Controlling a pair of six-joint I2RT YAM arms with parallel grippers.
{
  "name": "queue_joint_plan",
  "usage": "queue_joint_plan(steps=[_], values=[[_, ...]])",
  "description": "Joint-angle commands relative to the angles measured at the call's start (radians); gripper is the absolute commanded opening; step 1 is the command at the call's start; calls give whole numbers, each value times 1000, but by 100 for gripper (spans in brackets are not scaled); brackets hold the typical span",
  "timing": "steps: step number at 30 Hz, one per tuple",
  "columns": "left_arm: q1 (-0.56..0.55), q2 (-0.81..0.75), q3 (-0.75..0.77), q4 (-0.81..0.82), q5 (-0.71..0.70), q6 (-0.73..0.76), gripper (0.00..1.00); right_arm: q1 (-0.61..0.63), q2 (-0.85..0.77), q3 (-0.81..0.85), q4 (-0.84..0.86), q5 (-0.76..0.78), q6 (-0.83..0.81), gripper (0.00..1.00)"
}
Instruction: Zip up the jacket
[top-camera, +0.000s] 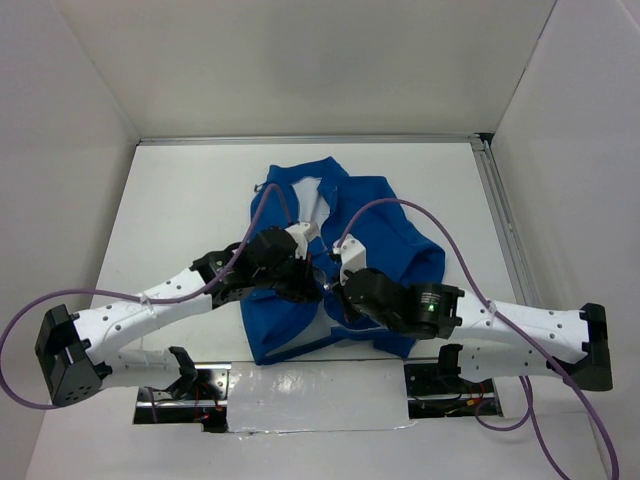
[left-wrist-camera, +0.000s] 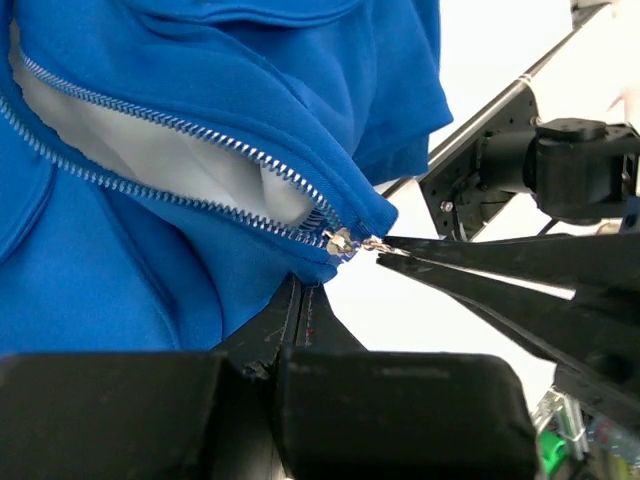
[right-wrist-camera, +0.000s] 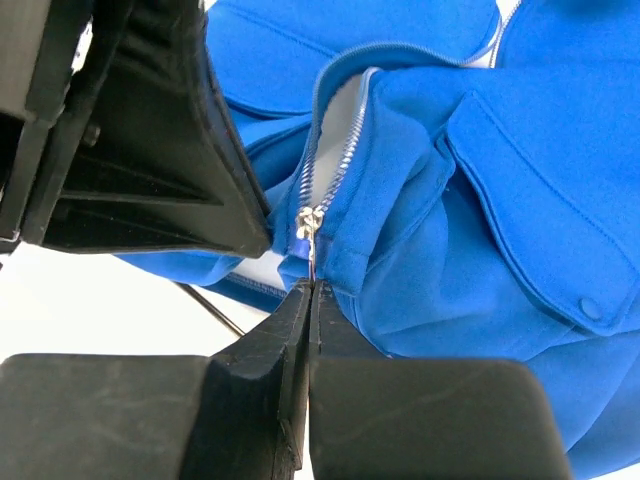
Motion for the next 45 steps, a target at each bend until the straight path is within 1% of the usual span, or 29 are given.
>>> queue_joint_plan(steps=[1, 3, 6, 7, 10, 14, 15, 19, 21, 22, 23, 25, 28, 30, 32, 33, 34, 35, 36, 37, 38, 39, 41, 42, 44, 45], values=[[-17, -54, -42, 57, 12, 73, 0, -23, -53, 41, 63, -8, -38, 0], [-29, -67, -61, 71, 38, 99, 0, -32, -50, 47, 65, 1, -53, 0], [-45, -106, -105, 89, 46, 117, 0, -75, -3, 107, 31, -40, -70, 0], [-51, -115, -114, 101, 55, 134, 0, -87, 11, 124, -16, -22, -57, 0], [-61, -149, -147, 121, 78, 163, 0, -100, 42, 147, -44, 12, -60, 0], [-69, -176, -173, 132, 113, 194, 0, -109, 72, 135, 9, 31, -67, 0], [-75, -182, -179, 134, 136, 202, 0, -109, 91, 132, 52, 46, -69, 0], [-83, -193, -203, 138, 167, 196, 0, -112, 154, 135, 134, 207, -61, 0], [-86, -210, -231, 147, 202, 197, 0, -118, 184, 124, 207, 279, -83, 0], [-88, -221, -240, 153, 211, 196, 0, -124, 196, 120, 224, 291, -121, 0], [-88, -237, -257, 163, 217, 194, 0, -141, 219, 115, 236, 364, -130, 0], [-88, -268, -279, 163, 230, 193, 0, -169, 233, 89, 272, 406, -153, 0], [-88, -299, -300, 167, 224, 194, 0, -213, 217, 39, 353, 344, -185, 0], [-89, -307, -302, 160, 221, 199, 0, -228, 213, 37, 361, 240, -201, 0], [-89, -307, -306, 163, 204, 196, 0, -222, 169, -6, 370, 204, -179, 0], [-89, -307, -312, 166, 202, 200, 0, -222, 146, -46, 370, 143, -119, 0], [-89, -307, -317, 173, 189, 199, 0, -222, 79, -73, 376, 100, -95, 0], [-88, -307, -325, 186, 185, 202, 0, -224, 37, -102, 417, 45, -77, 0], [-88, -307, -337, 219, 178, 209, 0, -225, -2, -141, 443, -94, -39, 5], [-88, -307, -346, 232, 156, 211, 0, -238, -76, -203, 468, -171, -18, 23], [-88, -305, -342, 236, 150, 217, 0, -250, -111, -231, 521, -246, -6, 30], [-86, -299, -319, 229, 139, 219, 0, -256, -138, -274, 540, -347, 18, 45], [-83, -278, -286, 209, 118, 228, 0, -262, -197, -301, 549, -420, 9, 55], [-83, -273, -265, 206, 118, 234, 0, -265, -214, -308, 549, -442, -9, 63], [-80, -271, -253, 212, 128, 249, 0, -265, -208, -310, 516, -431, -24, 66], [-78, -262, -231, 207, 124, 242, 0, -267, -190, -304, 499, -401, -5, 68]])
